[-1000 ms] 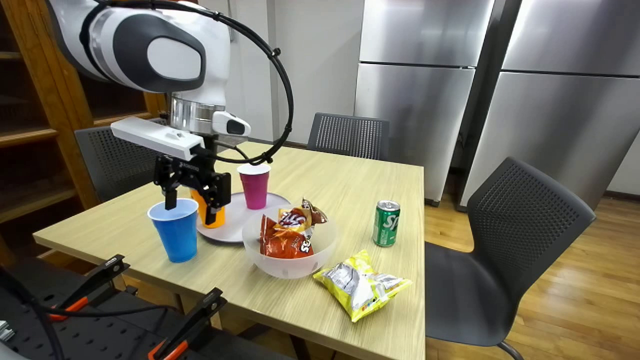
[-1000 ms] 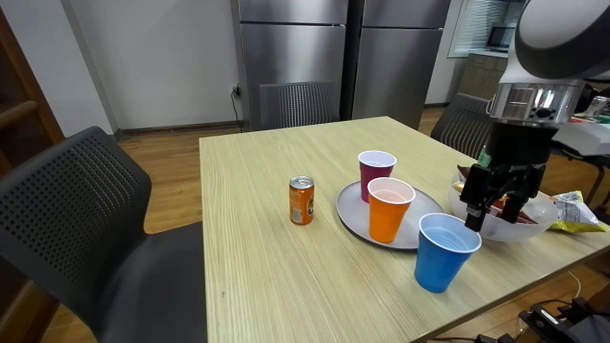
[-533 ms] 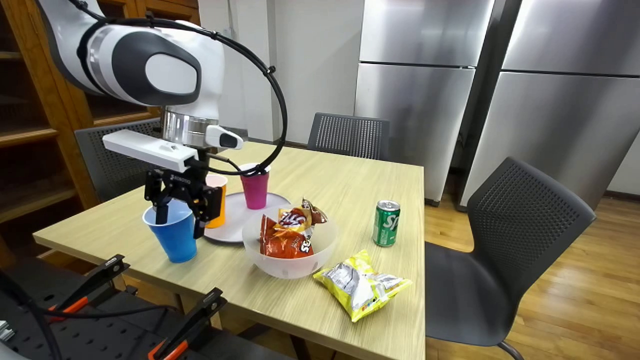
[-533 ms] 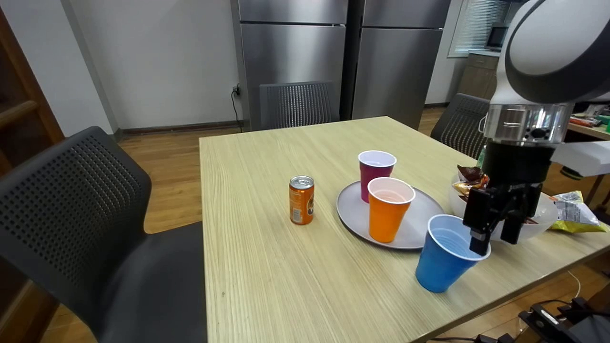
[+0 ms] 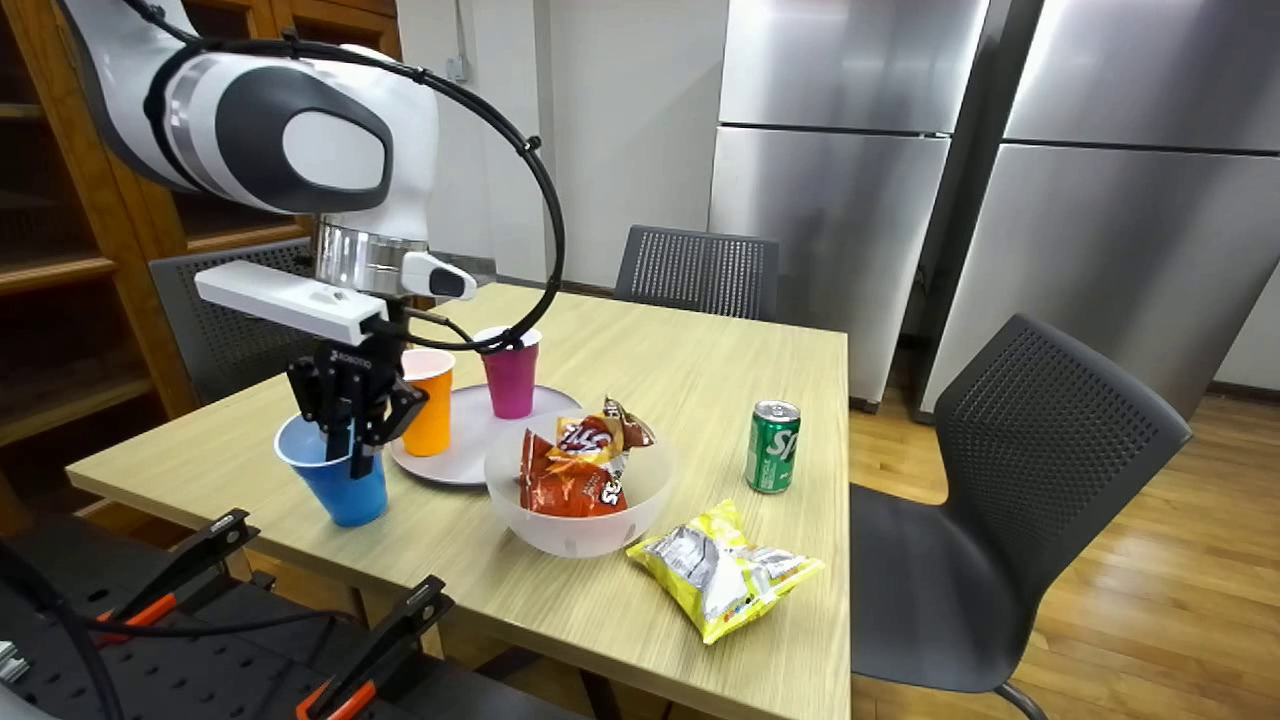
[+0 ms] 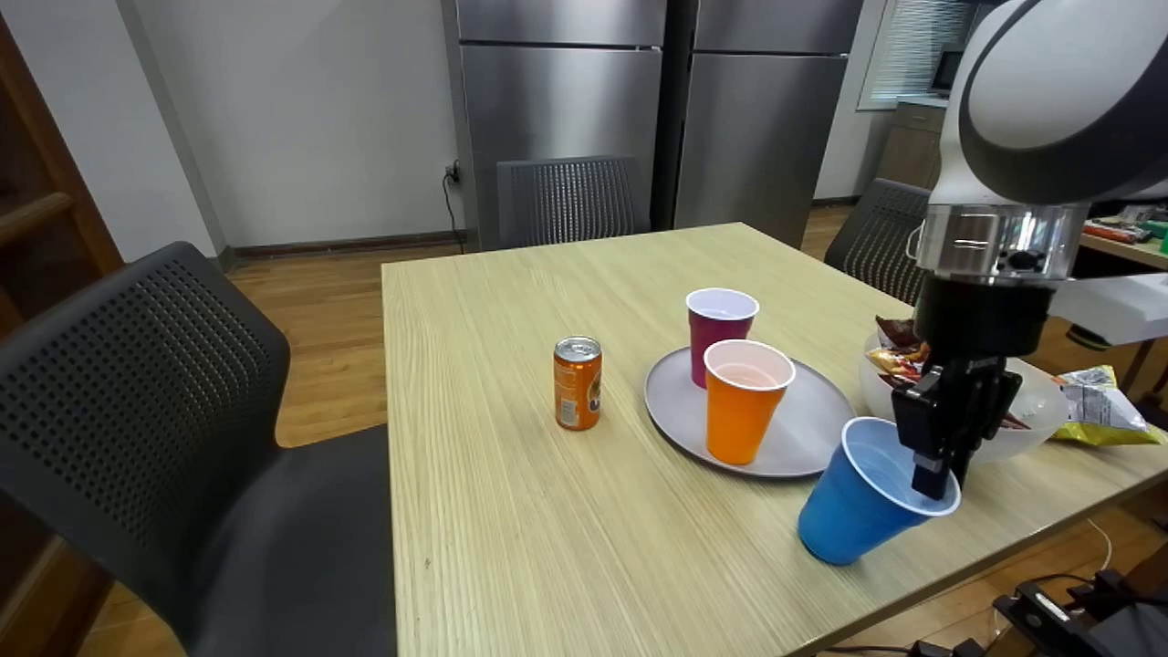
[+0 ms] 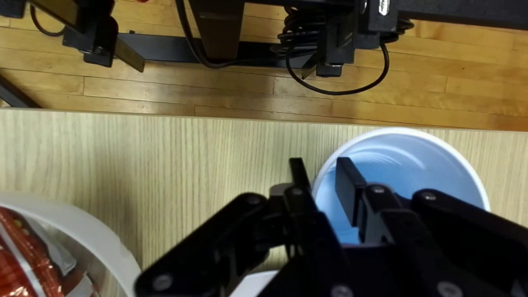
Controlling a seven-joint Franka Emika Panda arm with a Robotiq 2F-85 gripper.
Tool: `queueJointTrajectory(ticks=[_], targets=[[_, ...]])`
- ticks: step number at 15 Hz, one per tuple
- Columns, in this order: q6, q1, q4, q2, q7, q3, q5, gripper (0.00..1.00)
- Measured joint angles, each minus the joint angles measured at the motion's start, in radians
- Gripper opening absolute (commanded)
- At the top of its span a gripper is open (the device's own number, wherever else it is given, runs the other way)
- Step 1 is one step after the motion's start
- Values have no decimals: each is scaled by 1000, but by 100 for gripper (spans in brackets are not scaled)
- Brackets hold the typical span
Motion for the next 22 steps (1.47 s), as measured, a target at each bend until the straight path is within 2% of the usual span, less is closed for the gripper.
queueJointTrajectory(ticks=[14, 22], targets=[[0, 0, 22, -7, -12, 14, 51, 1], [0, -11, 15, -76, -12, -29, 49, 1]])
